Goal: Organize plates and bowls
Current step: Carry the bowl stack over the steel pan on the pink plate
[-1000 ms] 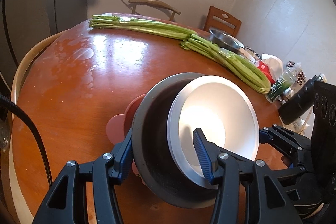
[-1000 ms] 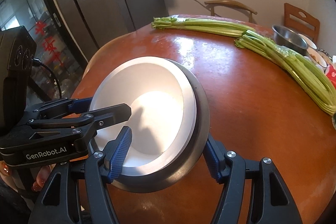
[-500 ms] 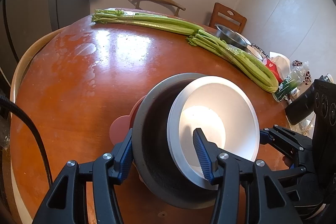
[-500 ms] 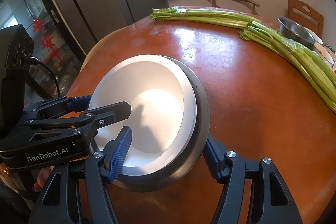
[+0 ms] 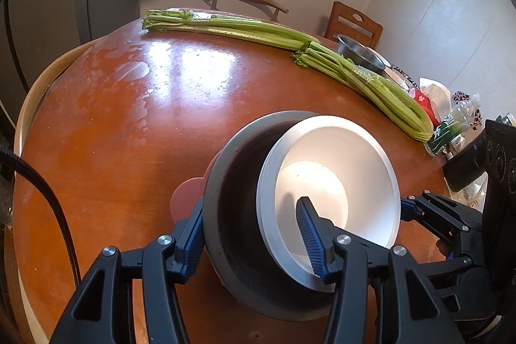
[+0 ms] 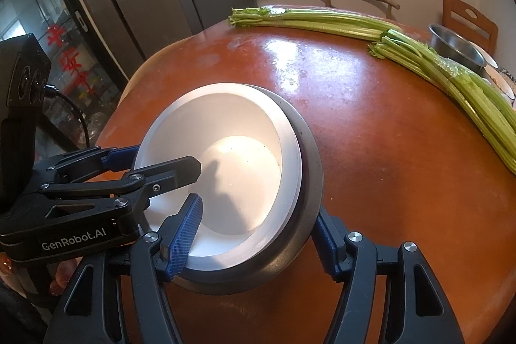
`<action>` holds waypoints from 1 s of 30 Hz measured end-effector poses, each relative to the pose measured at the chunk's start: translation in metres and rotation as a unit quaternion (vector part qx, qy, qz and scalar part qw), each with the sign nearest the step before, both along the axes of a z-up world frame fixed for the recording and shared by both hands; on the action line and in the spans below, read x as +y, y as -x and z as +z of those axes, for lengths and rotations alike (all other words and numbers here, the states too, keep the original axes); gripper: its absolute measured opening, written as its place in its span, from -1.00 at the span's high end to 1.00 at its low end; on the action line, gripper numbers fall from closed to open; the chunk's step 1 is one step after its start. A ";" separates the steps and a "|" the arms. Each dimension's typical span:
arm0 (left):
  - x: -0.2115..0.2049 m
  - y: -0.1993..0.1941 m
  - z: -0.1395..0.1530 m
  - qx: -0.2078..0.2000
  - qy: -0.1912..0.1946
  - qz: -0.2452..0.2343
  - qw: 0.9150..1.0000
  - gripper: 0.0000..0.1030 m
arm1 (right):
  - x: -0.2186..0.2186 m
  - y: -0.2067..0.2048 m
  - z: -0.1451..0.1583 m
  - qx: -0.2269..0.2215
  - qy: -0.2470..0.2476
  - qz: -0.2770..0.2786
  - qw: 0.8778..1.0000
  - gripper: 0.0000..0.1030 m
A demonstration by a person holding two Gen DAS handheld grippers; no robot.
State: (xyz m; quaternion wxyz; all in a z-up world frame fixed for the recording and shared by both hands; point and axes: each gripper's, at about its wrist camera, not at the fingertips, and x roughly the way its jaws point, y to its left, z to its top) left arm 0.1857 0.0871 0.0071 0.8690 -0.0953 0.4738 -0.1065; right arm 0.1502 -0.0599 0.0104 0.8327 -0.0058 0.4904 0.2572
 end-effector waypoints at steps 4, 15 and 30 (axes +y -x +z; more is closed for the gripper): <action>0.001 -0.001 -0.002 0.002 0.000 0.001 1.000 -0.04 | 0.002 -0.001 -0.002 -0.001 0.004 0.001 1.000 -0.31; 0.002 -0.003 -0.007 0.004 -0.003 0.002 1.000 -0.04 | 0.005 -0.002 -0.006 -0.001 0.012 0.001 1.000 -0.31; -0.002 -0.003 -0.005 -0.009 -0.022 0.003 1.000 -0.04 | 0.008 -0.004 -0.003 -0.024 0.036 0.001 0.999 -0.31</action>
